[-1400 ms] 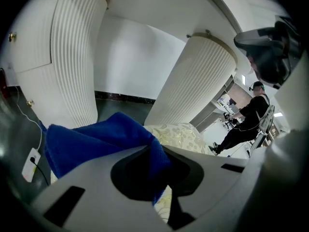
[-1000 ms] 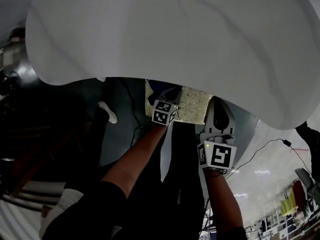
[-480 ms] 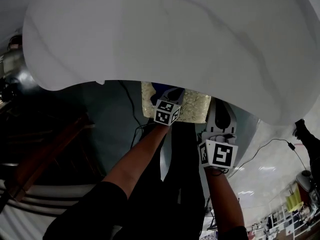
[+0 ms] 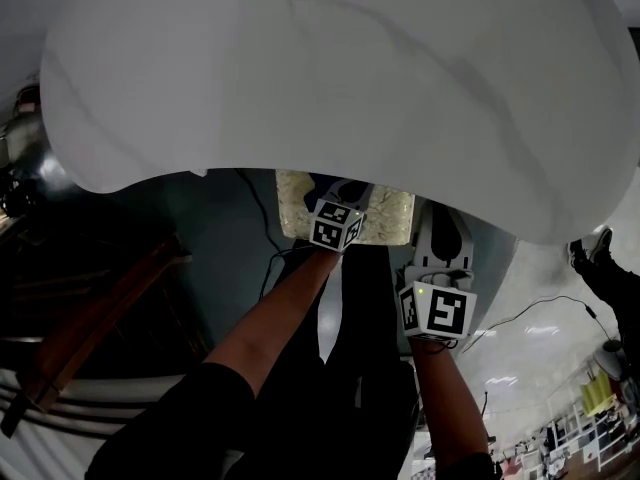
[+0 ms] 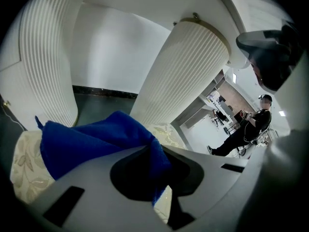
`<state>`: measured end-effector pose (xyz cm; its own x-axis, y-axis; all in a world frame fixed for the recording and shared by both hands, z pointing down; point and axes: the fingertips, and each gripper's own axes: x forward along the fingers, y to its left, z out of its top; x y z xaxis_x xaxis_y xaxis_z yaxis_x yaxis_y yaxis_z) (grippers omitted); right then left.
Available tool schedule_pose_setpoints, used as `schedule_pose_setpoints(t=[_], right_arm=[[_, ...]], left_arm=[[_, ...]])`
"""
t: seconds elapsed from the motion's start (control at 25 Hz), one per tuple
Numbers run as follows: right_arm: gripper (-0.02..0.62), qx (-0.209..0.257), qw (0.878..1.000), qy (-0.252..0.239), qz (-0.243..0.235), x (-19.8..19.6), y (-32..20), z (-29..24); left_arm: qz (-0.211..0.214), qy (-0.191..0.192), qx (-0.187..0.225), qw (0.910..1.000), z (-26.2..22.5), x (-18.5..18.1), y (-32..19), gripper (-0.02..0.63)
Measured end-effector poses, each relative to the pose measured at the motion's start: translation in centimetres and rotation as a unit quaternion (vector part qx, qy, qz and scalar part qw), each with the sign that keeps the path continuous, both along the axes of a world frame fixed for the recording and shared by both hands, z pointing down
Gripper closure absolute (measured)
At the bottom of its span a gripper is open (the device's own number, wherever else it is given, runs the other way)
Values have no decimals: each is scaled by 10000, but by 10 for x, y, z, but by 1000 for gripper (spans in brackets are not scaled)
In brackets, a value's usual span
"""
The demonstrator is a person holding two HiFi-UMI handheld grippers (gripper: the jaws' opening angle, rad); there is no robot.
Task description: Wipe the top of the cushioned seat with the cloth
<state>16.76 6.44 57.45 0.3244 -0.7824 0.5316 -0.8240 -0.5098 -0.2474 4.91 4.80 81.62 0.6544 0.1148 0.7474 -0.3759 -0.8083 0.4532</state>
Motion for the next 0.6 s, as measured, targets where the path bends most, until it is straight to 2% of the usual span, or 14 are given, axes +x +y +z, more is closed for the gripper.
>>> schedule_pose_setpoints(t=[0.6], right_arm=[[557, -38, 9991, -23, 424, 26, 24, 9]], left_arm=[[402, 75, -218, 9989, 4, 26, 24, 569]])
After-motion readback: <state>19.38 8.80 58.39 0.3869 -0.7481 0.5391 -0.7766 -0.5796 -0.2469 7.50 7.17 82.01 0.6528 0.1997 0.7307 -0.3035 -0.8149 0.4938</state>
